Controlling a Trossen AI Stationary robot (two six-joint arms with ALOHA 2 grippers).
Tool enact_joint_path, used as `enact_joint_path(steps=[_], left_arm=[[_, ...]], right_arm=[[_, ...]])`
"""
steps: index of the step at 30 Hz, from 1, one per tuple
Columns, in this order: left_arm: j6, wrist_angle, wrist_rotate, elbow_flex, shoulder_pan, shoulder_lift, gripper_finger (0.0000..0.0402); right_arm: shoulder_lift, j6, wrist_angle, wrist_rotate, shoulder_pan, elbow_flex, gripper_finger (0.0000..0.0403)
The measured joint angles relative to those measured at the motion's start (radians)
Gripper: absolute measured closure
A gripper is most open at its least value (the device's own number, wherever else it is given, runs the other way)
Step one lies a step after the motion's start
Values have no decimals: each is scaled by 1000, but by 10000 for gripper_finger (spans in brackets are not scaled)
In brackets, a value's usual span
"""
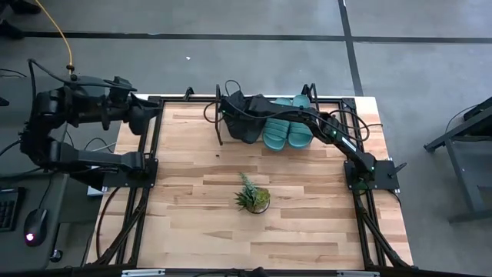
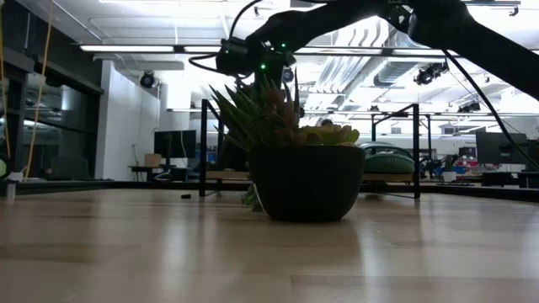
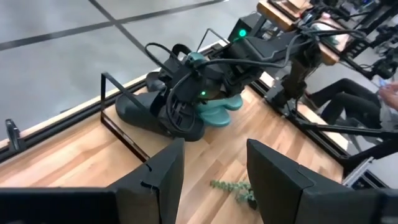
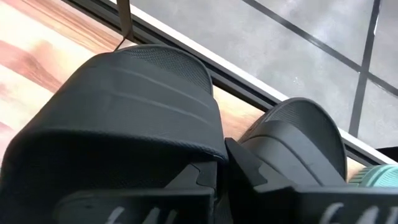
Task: Pick and place slides into the shelf
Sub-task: Put the black slipper on the shelf
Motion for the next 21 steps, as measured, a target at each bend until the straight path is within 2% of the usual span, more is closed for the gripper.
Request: enact_joint_path(steps=[21], left_arm=[[-24, 54, 17, 0, 0, 30, 245]], right_arm=[[0, -52, 66, 43, -3, 0, 403]])
